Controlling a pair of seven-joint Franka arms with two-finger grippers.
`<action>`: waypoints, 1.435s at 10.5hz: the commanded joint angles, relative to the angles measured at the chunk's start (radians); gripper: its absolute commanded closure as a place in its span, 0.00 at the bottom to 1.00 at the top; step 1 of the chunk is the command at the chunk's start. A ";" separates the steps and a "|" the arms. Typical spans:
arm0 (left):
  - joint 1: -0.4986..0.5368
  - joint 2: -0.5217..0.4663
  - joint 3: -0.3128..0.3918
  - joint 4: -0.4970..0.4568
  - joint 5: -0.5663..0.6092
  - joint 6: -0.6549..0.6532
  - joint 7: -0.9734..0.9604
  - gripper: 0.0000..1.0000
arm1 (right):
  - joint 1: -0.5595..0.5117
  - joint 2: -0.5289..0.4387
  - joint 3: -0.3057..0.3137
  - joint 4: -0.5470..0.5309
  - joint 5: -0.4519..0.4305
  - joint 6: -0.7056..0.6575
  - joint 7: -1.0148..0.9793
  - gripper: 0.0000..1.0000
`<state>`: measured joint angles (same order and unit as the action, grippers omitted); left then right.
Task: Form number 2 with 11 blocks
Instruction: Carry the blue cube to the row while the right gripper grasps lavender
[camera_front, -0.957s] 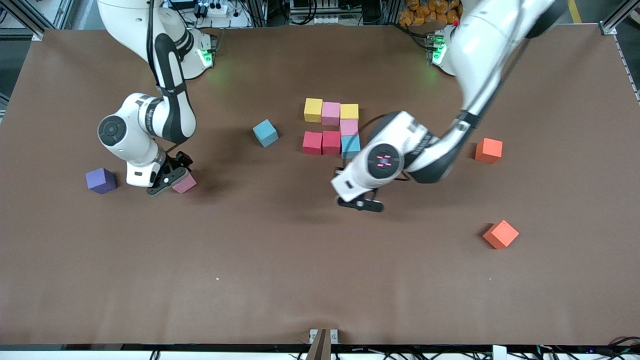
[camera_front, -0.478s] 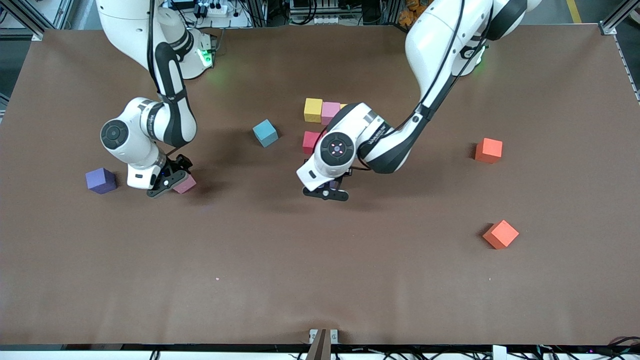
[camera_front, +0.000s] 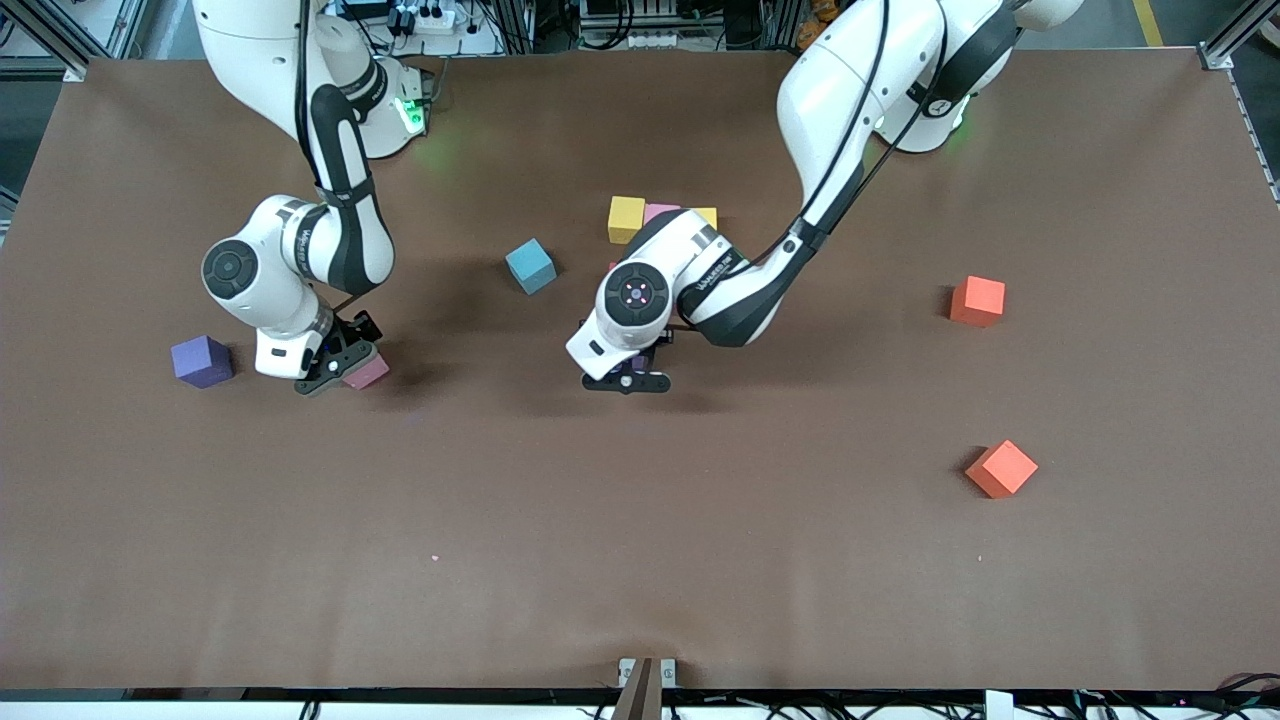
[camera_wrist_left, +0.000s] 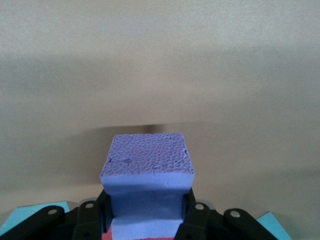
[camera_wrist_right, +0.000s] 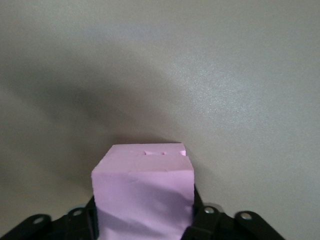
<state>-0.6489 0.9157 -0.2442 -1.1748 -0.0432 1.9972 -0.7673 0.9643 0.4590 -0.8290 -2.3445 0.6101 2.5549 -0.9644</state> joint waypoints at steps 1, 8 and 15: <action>-0.015 0.017 0.020 0.026 -0.021 -0.001 -0.018 0.69 | -0.016 -0.023 0.010 0.039 0.039 -0.063 -0.013 0.87; -0.031 0.015 0.017 -0.034 -0.015 -0.001 -0.050 0.63 | -0.004 -0.022 0.013 0.120 0.040 -0.154 0.151 0.87; -0.035 0.012 0.014 -0.068 -0.023 -0.001 -0.052 0.63 | -0.004 -0.022 0.013 0.122 0.040 -0.159 0.156 0.83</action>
<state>-0.6753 0.9373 -0.2405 -1.2222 -0.0432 1.9971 -0.8110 0.9651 0.4551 -0.8202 -2.2236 0.6330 2.4076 -0.8140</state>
